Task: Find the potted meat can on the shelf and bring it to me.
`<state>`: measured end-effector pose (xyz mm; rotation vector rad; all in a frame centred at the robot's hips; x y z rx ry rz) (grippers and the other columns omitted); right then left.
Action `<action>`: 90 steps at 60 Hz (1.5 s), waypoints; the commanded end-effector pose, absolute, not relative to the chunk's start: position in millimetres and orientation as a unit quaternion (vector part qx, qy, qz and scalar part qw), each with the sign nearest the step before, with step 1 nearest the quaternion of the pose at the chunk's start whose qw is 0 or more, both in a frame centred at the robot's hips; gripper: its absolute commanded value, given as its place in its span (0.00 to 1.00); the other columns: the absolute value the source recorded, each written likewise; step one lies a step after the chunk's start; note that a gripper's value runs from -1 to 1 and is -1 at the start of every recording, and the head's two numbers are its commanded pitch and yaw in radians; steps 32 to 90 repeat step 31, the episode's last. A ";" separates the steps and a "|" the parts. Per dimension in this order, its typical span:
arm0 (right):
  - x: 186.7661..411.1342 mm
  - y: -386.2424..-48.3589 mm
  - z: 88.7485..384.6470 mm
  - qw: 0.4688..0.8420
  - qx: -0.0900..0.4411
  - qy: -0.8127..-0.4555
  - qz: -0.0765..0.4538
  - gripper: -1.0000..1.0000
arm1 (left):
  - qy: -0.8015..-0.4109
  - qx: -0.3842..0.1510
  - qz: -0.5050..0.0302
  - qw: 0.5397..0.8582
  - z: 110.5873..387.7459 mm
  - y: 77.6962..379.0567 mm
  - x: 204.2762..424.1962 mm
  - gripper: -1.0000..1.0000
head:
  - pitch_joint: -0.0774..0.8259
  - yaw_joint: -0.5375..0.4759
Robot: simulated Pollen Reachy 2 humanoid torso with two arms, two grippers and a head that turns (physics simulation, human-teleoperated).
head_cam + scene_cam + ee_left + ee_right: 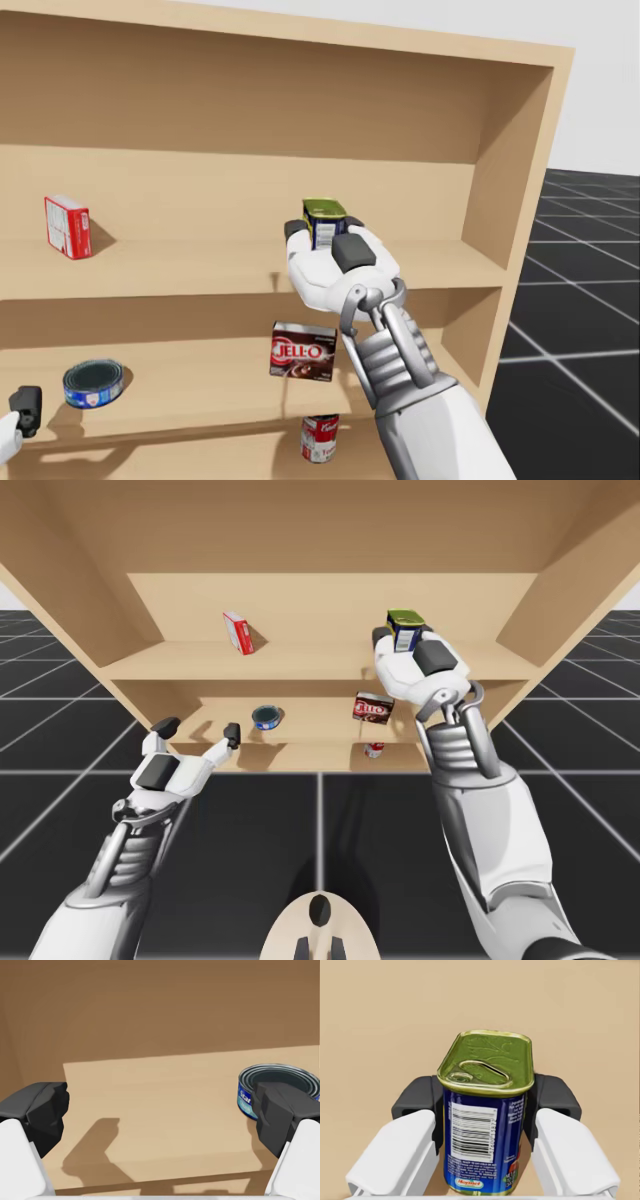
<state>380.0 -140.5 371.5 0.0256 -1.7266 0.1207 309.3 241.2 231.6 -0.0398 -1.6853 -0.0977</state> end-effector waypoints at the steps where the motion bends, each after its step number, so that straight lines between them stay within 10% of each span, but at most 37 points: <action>1: 372.6 -128.9 372.7 0.740 0.013 -0.671 0.047 1.00 | -0.746 -0.017 -0.043 0.664 231.5 241.0 309.0 0.00 | 0.28 0.30; 31: 261.0 -135.1 390.4 0.668 0.012 -0.740 0.077 1.00 | -0.747 -0.016 -0.042 0.663 231.6 240.6 308.9 0.00 | 0.29 0.29; 90: 261.0 -135.1 390.4 0.668 0.012 -0.740 0.077 1.00 | -0.747 -0.016 -0.042 0.663 231.6 240.6 308.9 0.00 | 0.29 0.29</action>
